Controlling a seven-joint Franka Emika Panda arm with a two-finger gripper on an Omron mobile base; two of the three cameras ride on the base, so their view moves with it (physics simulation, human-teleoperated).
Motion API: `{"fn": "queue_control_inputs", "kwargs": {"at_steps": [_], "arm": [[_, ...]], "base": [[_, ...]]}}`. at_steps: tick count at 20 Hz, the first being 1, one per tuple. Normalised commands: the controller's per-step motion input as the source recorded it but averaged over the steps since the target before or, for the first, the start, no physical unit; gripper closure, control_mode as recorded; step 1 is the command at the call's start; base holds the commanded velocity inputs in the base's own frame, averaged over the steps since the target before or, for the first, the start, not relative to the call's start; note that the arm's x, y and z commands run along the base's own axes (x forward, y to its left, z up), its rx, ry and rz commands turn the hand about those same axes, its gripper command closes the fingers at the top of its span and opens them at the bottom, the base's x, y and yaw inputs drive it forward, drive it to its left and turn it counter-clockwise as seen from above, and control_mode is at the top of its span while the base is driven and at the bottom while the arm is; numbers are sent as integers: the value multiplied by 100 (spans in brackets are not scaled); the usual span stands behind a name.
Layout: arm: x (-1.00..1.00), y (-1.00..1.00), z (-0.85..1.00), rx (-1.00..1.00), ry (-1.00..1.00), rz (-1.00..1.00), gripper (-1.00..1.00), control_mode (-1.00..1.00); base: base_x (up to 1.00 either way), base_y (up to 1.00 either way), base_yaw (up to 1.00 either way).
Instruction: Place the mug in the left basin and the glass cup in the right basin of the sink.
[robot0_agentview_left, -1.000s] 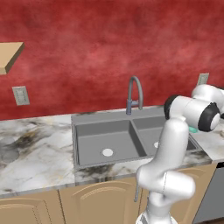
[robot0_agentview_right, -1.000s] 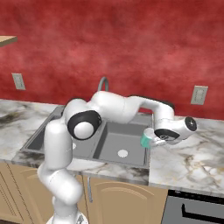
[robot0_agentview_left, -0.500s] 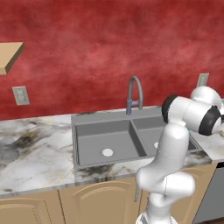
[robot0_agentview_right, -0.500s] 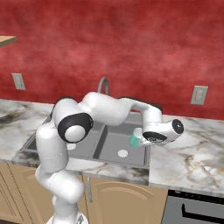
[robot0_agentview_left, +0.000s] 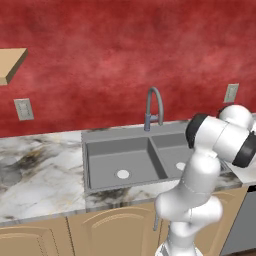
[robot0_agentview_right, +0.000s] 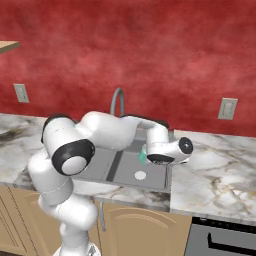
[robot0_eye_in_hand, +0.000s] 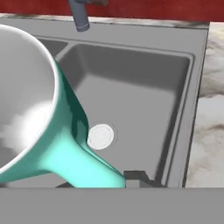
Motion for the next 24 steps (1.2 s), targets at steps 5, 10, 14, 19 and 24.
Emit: {"fn": "queue_control_inputs", "kwargs": {"at_steps": [5,10,14,19,24], "arm": [[0,52,0,0,0,-14,100,-100],[0,52,0,0,0,-9,100,-100],[0,48,6,2,0,-2,100,-100],[0,50,24,6,0,0,100,-100],[0,47,20,10,0,0,100,-100]], "base": [[0,0,0],[0,0,0],[0,0,0],[0,0,0],[0,0,0]]}}
